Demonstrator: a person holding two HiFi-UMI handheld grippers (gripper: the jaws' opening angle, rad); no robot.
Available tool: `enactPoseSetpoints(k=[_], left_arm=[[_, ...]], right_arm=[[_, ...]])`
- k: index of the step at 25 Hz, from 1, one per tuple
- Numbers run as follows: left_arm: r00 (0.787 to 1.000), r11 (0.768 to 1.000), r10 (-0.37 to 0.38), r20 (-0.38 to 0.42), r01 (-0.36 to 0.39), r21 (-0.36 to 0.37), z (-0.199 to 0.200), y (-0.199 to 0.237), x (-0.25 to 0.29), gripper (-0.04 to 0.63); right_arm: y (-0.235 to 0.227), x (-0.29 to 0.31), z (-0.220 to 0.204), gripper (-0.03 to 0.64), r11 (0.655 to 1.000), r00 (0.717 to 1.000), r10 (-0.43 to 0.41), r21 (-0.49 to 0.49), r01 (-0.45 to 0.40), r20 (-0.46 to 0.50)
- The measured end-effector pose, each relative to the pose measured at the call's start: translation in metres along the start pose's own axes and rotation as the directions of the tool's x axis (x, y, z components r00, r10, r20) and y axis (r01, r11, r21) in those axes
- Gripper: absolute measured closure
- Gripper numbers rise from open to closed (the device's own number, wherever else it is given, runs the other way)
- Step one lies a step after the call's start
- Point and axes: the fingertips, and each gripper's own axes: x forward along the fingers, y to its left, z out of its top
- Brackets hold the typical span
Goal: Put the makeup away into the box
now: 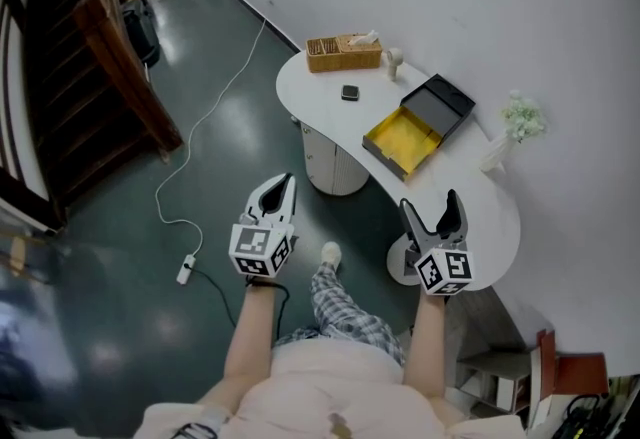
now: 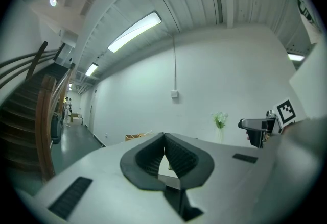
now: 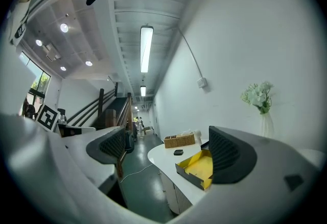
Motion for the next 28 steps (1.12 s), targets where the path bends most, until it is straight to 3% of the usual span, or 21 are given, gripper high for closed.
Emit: enactPoseSetpoints(k=[10,21,28], left_arm=[[1.000,1.000,0.013,-0.016,-0.014,-0.007,-0.018,0.064,0.114,0.568],[0.998,1.000,-0.024,-0.051,0.023,-0.020,-0.028,0.133,0.293,0.568],[0.997,0.998,-0.049,-0.061,0.046,-0.041,-0.027,0.157,0.363,0.568]], right_arm=[[-0.035,0.139,-0.020,0.115,1.000,1.000,0.016,-0.015,-0.016,-0.008],[-0.092,0.315,-0.040,0.115,1.000,0.998,0.007,-0.022,-0.008,-0.066],[-0.108,0.389,-0.052,0.115,1.000,0.994,-0.001,-0.013,-0.001,-0.107]])
